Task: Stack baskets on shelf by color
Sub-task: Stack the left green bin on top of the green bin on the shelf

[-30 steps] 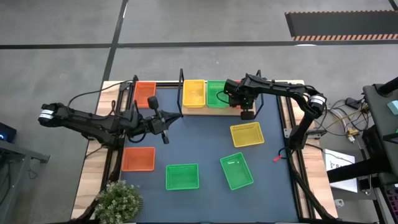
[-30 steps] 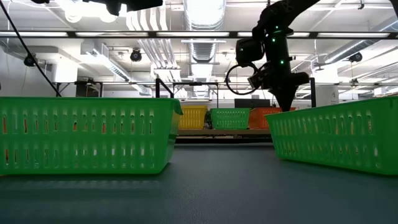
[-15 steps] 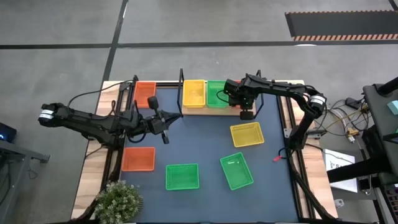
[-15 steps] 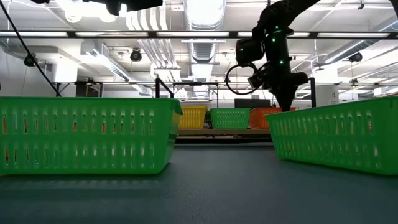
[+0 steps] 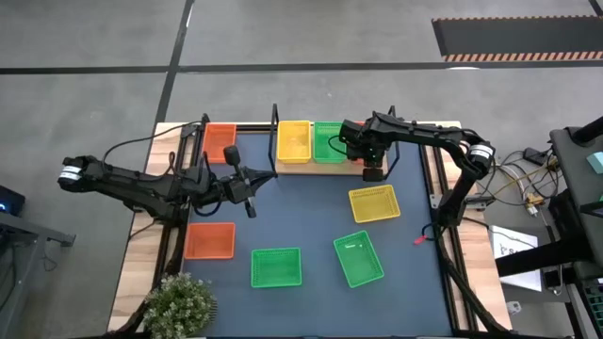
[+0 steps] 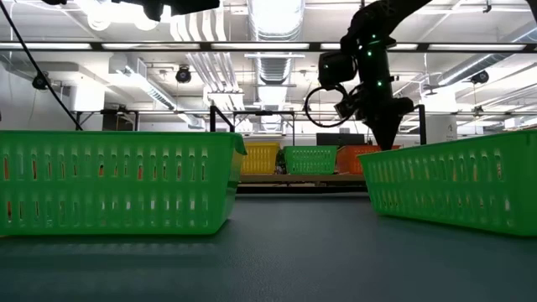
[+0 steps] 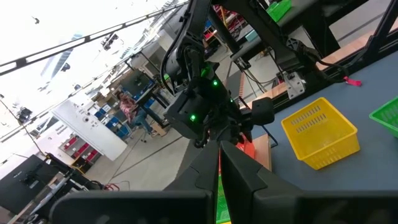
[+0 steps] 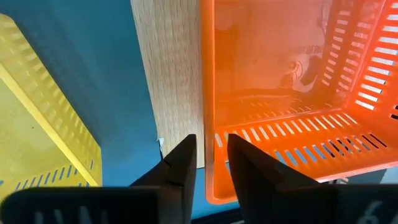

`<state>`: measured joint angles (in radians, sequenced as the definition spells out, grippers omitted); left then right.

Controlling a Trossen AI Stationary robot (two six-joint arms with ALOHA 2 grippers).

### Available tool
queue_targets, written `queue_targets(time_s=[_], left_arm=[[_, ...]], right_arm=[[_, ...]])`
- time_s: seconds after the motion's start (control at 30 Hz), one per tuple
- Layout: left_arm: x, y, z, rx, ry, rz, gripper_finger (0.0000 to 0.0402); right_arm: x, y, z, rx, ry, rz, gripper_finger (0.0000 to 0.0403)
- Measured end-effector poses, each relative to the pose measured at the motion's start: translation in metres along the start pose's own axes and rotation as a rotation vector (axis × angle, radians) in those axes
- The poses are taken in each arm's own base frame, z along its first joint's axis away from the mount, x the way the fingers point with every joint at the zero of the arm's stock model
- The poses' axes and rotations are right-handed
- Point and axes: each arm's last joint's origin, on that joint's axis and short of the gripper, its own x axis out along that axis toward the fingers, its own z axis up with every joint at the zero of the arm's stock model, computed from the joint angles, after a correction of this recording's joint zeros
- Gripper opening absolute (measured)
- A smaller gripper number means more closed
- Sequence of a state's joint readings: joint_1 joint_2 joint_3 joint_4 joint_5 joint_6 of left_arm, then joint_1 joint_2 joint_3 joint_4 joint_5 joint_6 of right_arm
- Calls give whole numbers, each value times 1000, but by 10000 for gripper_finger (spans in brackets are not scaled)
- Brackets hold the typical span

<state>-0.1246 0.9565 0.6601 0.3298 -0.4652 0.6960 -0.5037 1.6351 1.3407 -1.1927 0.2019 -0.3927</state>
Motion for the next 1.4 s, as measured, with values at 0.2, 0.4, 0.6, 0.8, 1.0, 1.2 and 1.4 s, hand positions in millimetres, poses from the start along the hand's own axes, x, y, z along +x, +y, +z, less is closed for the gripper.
queue_targets(time_s=[0.2,0.4,0.6,0.8,1.0,1.2,1.4], left_arm=[[0,0,0,0,0,0,0],[0,0,0,-2,-1,0,0],[1,-2,-2,-6,5,-4,0],[1,-4,-4,-14,14,-11,0],[2,-7,-7,-115,27,-12,0],[8,-17,-14,-290,69,-32,0],[18,-29,-20,-339,115,-55,0]], right_arm=[[-16,-2,-1,34,-47,-12,109],[-46,3,-10,94,-175,29,103],[-85,33,-31,123,-347,24,91],[-115,79,-48,51,-657,15,78],[-113,120,-65,-65,-954,34,64],[-88,144,-74,-135,-1164,57,54],[-65,160,-69,-202,-1222,60,44]])
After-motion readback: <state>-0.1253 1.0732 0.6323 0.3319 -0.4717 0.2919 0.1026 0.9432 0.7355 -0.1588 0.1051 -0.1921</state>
